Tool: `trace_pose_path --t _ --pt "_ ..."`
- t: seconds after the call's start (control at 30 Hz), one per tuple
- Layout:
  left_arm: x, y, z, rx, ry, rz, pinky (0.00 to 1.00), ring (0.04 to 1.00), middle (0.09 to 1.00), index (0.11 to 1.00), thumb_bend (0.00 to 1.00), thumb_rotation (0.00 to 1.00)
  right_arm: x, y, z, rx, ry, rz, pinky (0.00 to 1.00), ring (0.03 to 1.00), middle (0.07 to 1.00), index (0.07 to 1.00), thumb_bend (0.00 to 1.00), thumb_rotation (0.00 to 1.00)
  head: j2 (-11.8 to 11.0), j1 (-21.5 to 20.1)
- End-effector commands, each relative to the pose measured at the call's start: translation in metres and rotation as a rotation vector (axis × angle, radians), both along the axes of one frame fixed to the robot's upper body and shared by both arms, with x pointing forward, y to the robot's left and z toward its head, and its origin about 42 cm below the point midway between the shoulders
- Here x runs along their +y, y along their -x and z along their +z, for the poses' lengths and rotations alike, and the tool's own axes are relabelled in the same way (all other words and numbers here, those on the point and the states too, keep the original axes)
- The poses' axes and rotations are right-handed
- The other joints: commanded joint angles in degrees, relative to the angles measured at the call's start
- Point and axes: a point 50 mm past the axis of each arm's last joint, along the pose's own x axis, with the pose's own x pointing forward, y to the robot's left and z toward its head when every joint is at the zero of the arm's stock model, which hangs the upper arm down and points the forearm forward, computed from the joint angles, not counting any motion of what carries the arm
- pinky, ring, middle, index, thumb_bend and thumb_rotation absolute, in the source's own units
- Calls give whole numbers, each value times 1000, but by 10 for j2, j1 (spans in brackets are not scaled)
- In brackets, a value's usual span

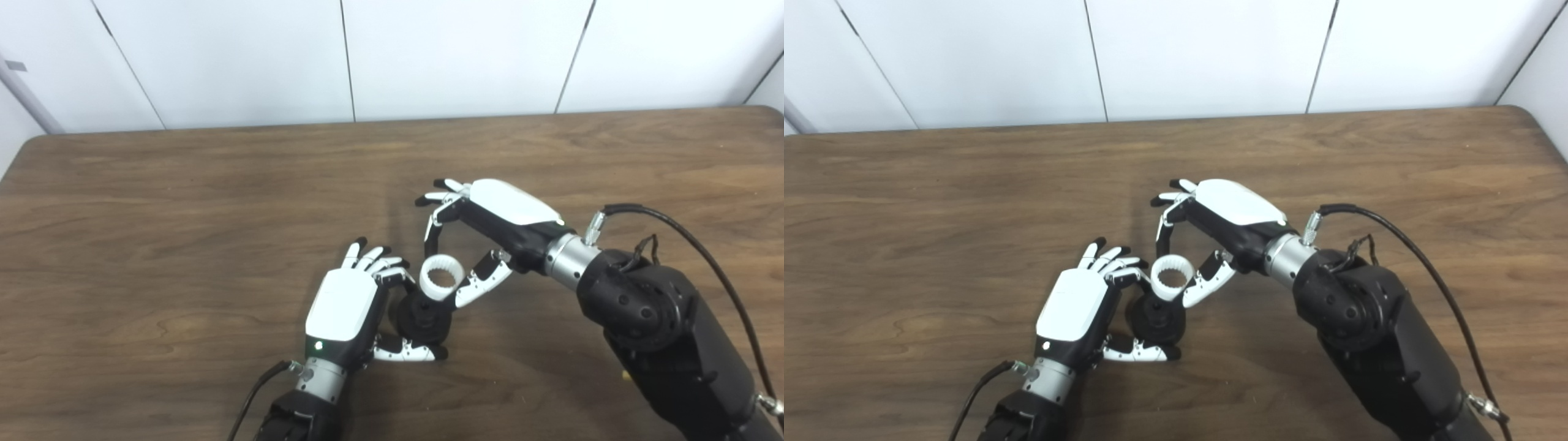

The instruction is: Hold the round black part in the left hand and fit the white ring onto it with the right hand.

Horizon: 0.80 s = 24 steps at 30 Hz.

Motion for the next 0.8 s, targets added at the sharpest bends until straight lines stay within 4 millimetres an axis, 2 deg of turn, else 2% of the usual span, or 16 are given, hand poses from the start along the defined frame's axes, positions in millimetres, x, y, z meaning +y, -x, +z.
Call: trace_pose_path --t 0.0,0.3,0.77 --pt "-3 -4 5 -33 -4 5 1000 886 773 483 525 54 6 4 15 -76 -16 36 1000 1000 899 484 521 139 2 0" --pt "-4 -5 6 -30 -6 7 1000 893 774 483 524 54 11 7 9 -54 0 52 1000 1000 896 484 521 135 6 2" --pt "-4 -5 8 -38 -18 6 1000 889 773 484 525 55 9 8 -6 -32 16 56 1000 1000 887 484 522 136 10 3"
